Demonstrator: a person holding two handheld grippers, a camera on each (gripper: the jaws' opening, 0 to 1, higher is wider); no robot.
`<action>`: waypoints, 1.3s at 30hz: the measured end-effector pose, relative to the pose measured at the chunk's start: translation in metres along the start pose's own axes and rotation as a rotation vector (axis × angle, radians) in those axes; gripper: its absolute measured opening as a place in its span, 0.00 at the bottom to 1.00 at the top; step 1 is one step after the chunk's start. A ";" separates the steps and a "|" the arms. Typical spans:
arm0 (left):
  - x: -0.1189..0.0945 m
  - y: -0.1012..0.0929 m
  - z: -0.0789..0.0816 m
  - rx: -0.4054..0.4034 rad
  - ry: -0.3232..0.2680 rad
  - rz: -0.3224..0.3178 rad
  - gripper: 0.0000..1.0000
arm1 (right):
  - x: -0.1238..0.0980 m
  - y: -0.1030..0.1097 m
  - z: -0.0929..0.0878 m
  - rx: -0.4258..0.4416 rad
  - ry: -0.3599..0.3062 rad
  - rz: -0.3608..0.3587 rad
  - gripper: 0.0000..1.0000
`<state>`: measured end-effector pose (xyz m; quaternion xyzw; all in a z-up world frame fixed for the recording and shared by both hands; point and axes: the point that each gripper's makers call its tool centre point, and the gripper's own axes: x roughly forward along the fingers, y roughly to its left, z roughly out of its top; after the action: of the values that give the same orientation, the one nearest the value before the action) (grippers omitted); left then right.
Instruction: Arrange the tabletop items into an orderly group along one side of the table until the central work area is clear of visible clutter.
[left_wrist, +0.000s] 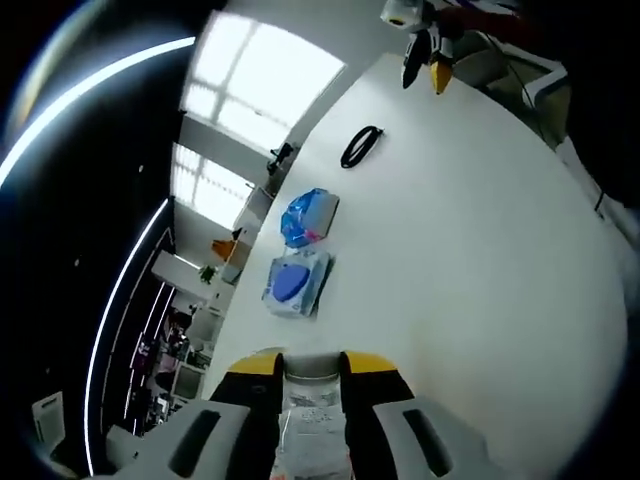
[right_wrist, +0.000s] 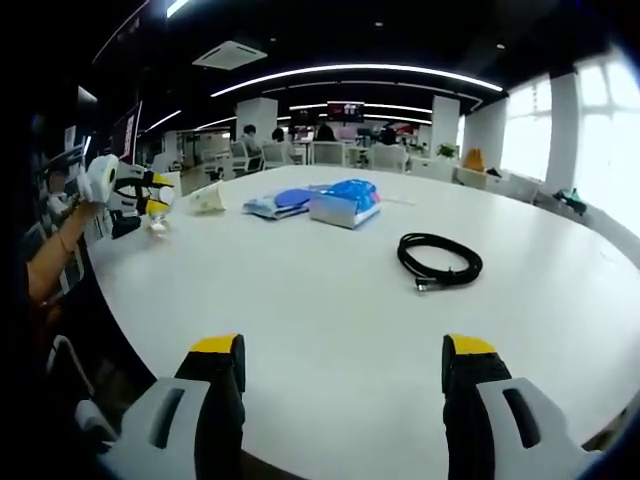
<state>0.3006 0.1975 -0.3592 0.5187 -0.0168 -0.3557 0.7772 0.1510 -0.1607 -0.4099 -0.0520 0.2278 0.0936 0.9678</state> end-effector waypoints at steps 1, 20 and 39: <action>-0.002 0.005 0.000 -0.021 -0.007 0.012 0.20 | 0.000 0.000 0.000 -0.001 0.001 0.001 0.77; -0.006 0.032 -0.004 -0.141 -0.037 0.061 0.20 | 0.001 0.000 0.000 0.001 0.003 -0.001 0.77; -0.021 0.072 -0.024 -0.358 -0.109 0.156 0.20 | 0.003 0.004 0.002 -0.007 0.005 0.001 0.77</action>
<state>0.3335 0.2437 -0.3041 0.3496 -0.0355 -0.3192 0.8801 0.1543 -0.1563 -0.4097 -0.0557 0.2300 0.0949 0.9670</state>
